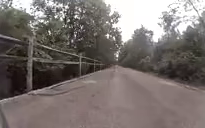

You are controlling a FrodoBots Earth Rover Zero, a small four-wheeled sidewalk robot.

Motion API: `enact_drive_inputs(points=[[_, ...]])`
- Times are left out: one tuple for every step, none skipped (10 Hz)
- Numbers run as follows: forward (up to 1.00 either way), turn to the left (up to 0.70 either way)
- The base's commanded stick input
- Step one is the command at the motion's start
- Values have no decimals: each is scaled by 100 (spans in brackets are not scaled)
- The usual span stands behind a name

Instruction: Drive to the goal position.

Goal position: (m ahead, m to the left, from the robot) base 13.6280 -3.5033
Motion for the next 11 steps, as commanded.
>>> enact_drive_inputs(points=[[70,-18],[70,-27],[70,0],[70,0],[70,0],[70,0],[70,0],[70,0],[70,-5],[70,-19],[70,-31]])
